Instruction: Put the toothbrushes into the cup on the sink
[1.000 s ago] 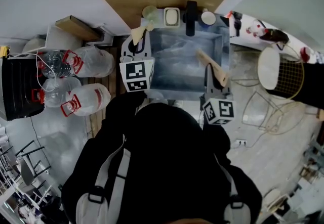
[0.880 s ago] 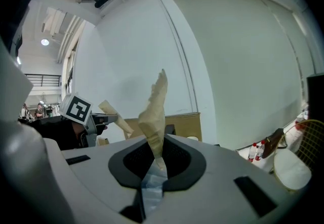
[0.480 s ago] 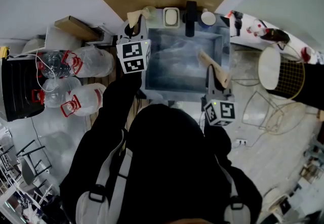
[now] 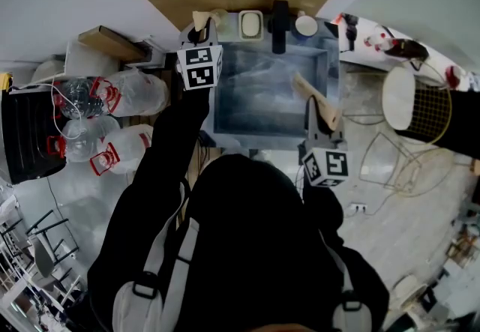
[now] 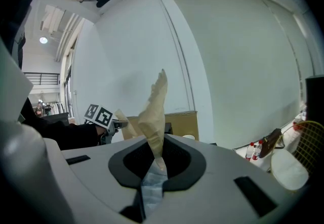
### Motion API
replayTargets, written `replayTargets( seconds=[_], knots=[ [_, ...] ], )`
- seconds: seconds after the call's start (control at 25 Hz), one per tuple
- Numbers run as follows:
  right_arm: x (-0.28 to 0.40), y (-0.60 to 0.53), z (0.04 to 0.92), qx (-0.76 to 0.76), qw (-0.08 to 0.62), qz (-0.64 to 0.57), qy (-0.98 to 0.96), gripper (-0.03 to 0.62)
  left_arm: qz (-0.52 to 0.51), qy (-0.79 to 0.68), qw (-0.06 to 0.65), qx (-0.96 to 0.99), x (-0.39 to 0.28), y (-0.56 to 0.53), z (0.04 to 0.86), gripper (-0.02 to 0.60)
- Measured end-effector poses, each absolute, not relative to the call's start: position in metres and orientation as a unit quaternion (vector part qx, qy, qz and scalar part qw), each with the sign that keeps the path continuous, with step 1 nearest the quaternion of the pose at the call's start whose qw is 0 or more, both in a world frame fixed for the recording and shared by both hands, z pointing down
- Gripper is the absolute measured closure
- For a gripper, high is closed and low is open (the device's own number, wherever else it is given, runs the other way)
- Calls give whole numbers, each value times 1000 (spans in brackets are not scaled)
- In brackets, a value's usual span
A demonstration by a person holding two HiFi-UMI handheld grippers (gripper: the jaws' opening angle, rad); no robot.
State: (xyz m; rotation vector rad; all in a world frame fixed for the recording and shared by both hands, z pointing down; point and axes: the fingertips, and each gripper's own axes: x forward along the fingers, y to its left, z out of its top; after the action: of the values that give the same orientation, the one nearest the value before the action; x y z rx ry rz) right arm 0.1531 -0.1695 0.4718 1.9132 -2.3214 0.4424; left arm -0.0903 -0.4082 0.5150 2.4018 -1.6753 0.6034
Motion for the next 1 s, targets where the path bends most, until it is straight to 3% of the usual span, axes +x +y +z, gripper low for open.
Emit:
replayTargets(
  seconds=[0.48, 0.6, 1.0],
  knots=[
    [157, -161, 479, 635, 60, 149, -755, 563, 259, -520, 131, 804, -84, -419, 575, 549],
    [157, -161, 477, 637, 59, 148, -754, 563, 263, -514, 146, 804, -83, -416, 581, 490],
    [159, -154, 471, 639, 48, 142, -754, 563, 231, -532, 123, 805, -91, -386, 549, 485]
  ],
)
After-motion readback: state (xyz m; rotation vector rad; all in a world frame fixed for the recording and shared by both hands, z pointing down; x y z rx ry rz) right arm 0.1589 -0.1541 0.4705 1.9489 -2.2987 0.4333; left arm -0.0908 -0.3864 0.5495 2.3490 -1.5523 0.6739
